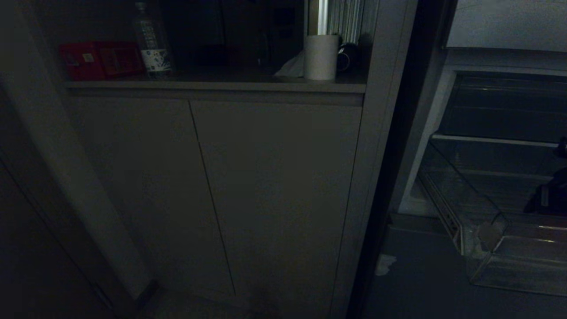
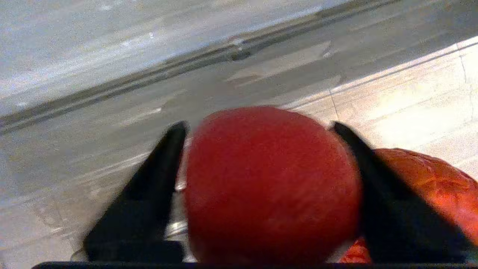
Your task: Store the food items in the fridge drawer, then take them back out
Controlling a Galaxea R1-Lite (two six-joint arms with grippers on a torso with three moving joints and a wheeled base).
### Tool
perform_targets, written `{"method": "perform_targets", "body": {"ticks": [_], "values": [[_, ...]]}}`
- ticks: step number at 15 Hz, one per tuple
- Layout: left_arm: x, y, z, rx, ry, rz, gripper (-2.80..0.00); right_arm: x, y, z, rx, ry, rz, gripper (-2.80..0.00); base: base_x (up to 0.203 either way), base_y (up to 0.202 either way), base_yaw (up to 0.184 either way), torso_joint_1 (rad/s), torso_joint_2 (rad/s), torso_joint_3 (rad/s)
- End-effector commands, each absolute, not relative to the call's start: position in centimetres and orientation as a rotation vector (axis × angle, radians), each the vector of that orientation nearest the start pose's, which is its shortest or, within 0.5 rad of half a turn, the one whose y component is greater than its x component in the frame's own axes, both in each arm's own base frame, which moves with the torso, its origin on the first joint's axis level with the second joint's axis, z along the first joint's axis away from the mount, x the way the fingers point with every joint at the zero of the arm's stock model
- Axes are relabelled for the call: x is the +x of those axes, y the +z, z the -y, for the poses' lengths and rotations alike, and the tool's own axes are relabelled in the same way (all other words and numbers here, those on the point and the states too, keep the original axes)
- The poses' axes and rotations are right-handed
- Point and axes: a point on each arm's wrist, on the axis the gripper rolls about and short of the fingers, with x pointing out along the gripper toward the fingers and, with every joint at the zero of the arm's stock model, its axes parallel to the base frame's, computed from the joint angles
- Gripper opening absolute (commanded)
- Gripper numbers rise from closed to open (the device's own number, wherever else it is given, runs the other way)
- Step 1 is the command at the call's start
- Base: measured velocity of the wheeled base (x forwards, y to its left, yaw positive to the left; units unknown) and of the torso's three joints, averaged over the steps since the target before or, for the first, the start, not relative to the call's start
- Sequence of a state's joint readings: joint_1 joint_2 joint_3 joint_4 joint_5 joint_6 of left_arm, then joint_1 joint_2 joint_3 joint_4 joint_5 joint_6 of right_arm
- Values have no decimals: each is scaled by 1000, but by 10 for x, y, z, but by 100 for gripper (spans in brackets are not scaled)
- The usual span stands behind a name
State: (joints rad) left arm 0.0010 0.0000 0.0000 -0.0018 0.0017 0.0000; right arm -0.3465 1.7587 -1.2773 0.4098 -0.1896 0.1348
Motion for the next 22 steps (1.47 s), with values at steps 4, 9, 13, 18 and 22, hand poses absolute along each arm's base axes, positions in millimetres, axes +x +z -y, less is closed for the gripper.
{"method": "perform_targets", "body": {"ticks": [4,9,13,18,22], "values": [[-23,76,0,0,4,1,-280,289,201,110,198,-566,-865,-280,0,0,0,0,0,0],[-23,76,0,0,4,3,-280,274,231,104,193,-554,-660,-280,0,0,0,0,0,0],[-23,76,0,0,3,1,-280,254,240,97,192,-554,-532,-280,0,0,0,0,0,0],[-23,76,0,0,5,2,-280,157,308,62,163,-538,-193,-280,0,0,0,0,0,0],[-23,76,0,0,3,0,-280,64,322,27,139,-519,-12,-280,0,0,0,0,0,0]]}}
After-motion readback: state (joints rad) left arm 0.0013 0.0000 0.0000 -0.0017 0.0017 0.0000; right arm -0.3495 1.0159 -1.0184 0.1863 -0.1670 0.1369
